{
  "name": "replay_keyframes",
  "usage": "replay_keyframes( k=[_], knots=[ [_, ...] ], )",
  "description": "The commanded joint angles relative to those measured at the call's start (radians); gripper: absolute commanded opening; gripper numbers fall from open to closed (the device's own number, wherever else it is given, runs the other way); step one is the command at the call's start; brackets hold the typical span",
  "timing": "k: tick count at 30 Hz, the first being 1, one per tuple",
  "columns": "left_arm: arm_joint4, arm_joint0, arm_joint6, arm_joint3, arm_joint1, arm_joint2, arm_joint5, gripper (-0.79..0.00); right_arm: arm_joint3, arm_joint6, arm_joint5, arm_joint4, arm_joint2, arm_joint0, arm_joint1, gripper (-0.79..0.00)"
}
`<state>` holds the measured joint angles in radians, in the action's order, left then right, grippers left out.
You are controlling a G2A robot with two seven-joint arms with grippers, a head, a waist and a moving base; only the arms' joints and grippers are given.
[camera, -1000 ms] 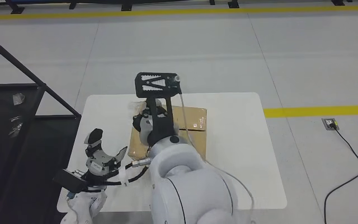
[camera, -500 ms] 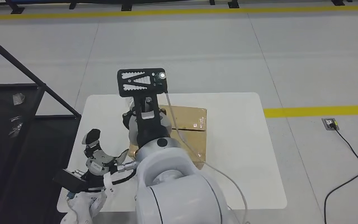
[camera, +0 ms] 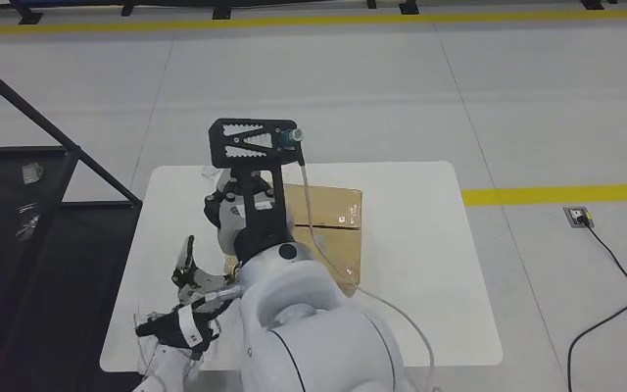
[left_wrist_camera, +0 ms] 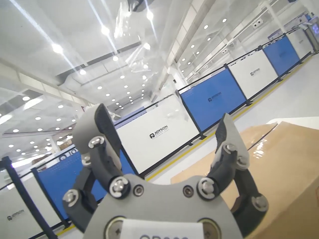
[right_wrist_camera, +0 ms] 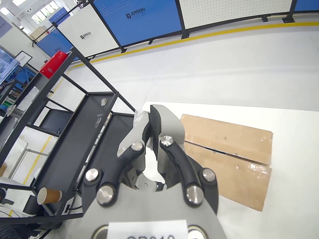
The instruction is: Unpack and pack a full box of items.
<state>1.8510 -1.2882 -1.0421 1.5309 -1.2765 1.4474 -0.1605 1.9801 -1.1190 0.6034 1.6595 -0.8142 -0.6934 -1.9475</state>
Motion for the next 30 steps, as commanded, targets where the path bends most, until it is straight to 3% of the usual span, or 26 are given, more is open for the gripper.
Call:
replay_keyframes(
  k=[1, 5, 11, 14, 17, 28, 30],
  knots=[
    [0.044, 0.008, 0.015, -0.010, -0.005, -0.017, -0.121, 0.000, 0.000, 0.005, 0.003, -0.022, 0.002, 0.004, -0.001, -0.785],
    [0.137, 0.030, 0.050, -0.033, -0.014, -0.048, -0.278, 0.000, -0.004, 0.012, 0.008, -0.040, 0.007, 0.009, -0.001, -0.785],
    [0.234, 0.061, 0.088, -0.064, -0.024, -0.083, -0.435, 0.000, -0.005, 0.017, 0.007, -0.056, 0.012, 0.012, -0.001, -0.785],
    [0.248, 0.071, 0.107, -0.073, -0.029, -0.090, -0.498, -0.062, -0.003, 0.017, 0.006, -0.059, 0.012, 0.011, 0.000, -0.785],
    [0.264, 0.081, 0.119, -0.080, -0.033, -0.090, -0.566, -0.185, 0.001, 0.017, 0.004, -0.066, 0.010, 0.008, 0.001, -0.785],
    [0.309, 0.115, 0.189, -0.106, -0.043, -0.096, -0.659, -0.280, 0.007, 0.011, 0.002, -0.072, 0.007, 0.001, 0.003, -0.785],
    [0.320, 0.119, 0.201, -0.111, -0.044, -0.098, -0.667, -0.339, 0.010, 0.011, 0.002, -0.072, 0.005, 0.000, 0.004, -0.785]
  ],
)
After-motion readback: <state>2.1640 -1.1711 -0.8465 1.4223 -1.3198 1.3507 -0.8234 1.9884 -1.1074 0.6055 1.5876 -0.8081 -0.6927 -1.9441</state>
